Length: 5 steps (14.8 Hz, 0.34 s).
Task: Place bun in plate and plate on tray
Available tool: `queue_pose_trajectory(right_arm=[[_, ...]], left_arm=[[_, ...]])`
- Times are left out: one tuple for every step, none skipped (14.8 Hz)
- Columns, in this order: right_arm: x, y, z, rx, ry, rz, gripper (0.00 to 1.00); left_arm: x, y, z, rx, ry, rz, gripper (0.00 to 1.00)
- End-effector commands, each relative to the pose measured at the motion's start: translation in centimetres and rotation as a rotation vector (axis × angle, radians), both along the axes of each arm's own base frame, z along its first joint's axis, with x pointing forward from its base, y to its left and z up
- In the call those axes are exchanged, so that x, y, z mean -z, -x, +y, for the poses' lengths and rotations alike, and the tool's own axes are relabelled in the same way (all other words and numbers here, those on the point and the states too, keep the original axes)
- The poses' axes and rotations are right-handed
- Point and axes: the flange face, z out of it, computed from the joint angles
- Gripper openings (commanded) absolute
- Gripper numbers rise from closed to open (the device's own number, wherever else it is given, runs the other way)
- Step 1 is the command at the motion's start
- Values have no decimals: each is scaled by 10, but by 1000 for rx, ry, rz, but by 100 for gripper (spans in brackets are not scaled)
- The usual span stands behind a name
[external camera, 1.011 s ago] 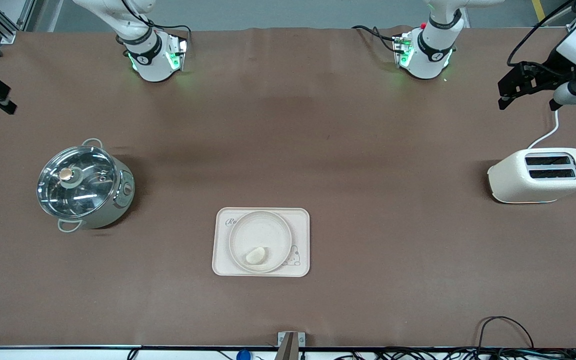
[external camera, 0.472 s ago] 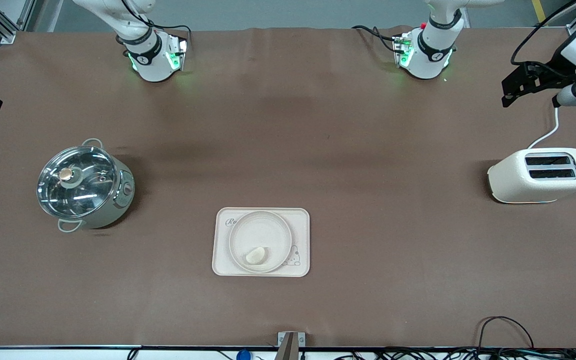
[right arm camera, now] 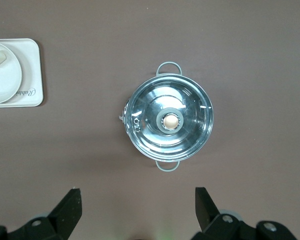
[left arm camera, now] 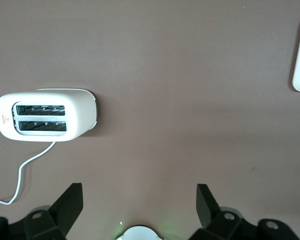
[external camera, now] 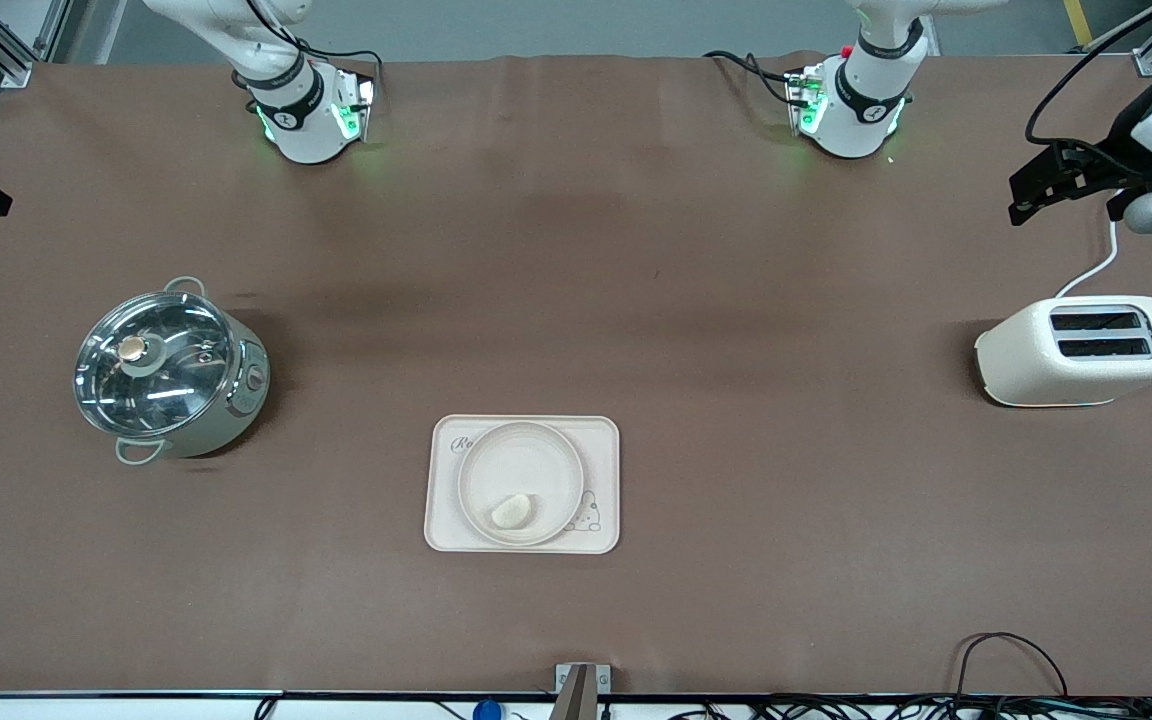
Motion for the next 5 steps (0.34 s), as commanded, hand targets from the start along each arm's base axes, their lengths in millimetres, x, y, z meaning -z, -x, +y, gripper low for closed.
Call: queue_pose_trajectory(right_arm=[[-5, 7, 1, -7, 10, -3, 100], [-5, 7, 0, -6, 8, -4, 100], [-5, 7, 1, -7, 8, -4, 100], [-5, 8, 2, -9, 8, -2, 100], [-5, 8, 1, -7, 8, -2, 100]], left_arm=[[-4, 2, 0, -11, 18, 1, 100], [-4, 2, 1, -3, 15, 1, 100], [-4, 2, 1, -1, 12, 0, 100], [-5, 2, 2, -1, 11, -1, 100], [-5, 2, 2, 1, 11, -3, 100]])
